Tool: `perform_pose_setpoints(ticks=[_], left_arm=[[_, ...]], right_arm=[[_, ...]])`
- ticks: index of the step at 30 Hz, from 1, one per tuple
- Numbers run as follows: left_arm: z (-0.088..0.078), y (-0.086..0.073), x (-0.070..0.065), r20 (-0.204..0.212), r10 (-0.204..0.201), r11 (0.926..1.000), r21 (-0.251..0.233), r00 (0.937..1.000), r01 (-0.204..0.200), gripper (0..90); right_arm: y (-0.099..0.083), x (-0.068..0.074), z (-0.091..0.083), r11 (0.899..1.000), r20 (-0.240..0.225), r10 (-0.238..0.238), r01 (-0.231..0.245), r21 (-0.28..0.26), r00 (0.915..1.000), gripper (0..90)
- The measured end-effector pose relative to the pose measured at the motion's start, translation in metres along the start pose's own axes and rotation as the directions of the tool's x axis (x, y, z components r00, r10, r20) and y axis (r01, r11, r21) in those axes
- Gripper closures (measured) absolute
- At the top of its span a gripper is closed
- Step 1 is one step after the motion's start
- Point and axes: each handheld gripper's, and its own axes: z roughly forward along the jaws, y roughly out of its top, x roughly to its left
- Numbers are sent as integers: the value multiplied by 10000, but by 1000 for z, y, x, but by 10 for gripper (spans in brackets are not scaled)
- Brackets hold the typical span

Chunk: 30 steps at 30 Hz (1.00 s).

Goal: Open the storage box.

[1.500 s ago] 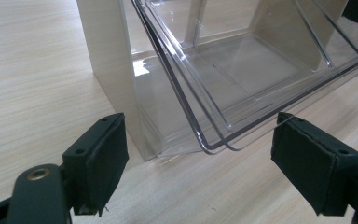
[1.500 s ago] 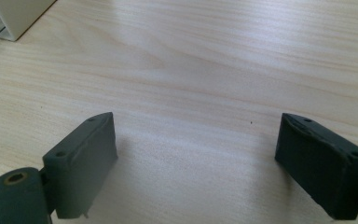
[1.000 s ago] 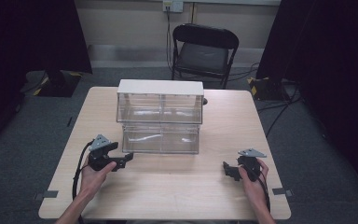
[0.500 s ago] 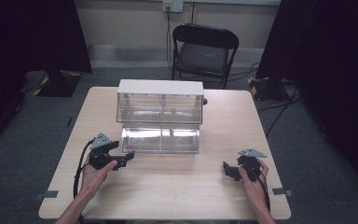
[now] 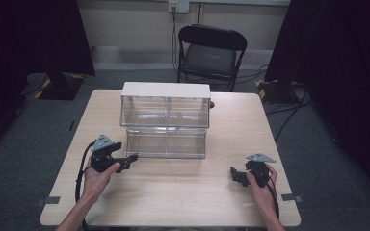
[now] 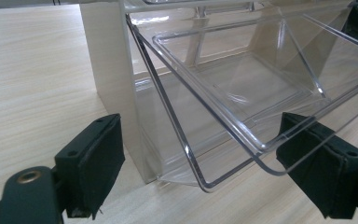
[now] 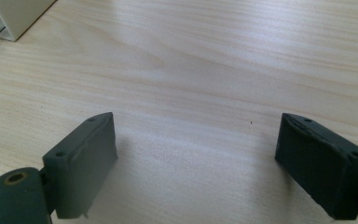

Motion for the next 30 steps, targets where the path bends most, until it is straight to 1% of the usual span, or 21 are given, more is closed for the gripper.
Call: perform_pose_setpoints(ticks=[2,4,5,6,7,8,11,12,13,14,15,17,20,21,22,26,27,28,30], left_arm=[[0,1,1,-9,38,9999,93,10000,-38,154],[1,1,0,-5,-10,10000,43,10000,10,156],[2,3,-2,-80,103,9998,143,9999,-102,159],[3,3,-3,-89,120,9998,173,9999,-118,159],[3,3,-4,-119,186,9998,114,9998,-185,159],[3,4,-4,-111,166,9998,119,9998,-165,160],[3,4,-3,-114,316,9991,270,9994,-313,158],[4,3,-4,-109,199,9996,204,9997,-197,155],[4,4,-3,-134,292,9992,271,9995,-288,155],[5,4,-2,-142,301,9992,256,9994,-298,155],[5,4,-3,-140,222,9996,197,9997,-219,156],[6,5,-2,-148,386,9987,347,9991,-381,156],[7,7,-1,-161,459,9982,400,9988,-452,148],[7,7,-1,-211,346,9989,317,9992,-339,159],[7,8,-1,-297,338,9989,320,9990,-329,171],[9,11,0,-218,390,9988,293,9990,-384,155],[9,12,0,-235,548,9979,369,9982,-540,154],[9,13,0,-286,623,9974,381,9976,-611,154],[9,13,0,-270,650,9974,339,9975,-641,154]], right_arm=[[0,0,0,10000,1,3,-3,2,10000,117],[0,0,0,10000,-1,1,-1,0,10000,117],[0,0,0,10000,2,-2,2,-1,10000,117],[0,0,0,10000,8,-6,6,0,10000,117],[0,0,0,10000,9,-7,7,0,10000,117],[0,0,0,10000,9,-7,7,-1,10000,117],[0,0,0,10000,6,-7,7,0,10000,117],[0,0,0,10000,6,-5,5,1,10000,117],[0,0,0,10000,8,-4,4,1,10000,117],[0,0,0,10000,4,-1,1,2,10000,117],[0,0,0,10000,3,0,0,2,10000,117],[0,0,0,10000,5,-2,2,0,10000,117],[0,0,0,10000,3,-2,2,1,10000,117],[0,0,0,10000,4,-1,1,1,10000,117],[0,0,0,10000,4,0,0,1,10000,117],[0,0,0,10000,3,1,-1,2,10000,117],[0,0,0,10000,5,-4,4,0,10000,117],[0,0,0,10000,4,-3,3,1,10000,117],[0,0,0,10000,3,-4,4,-1,10000,117]])
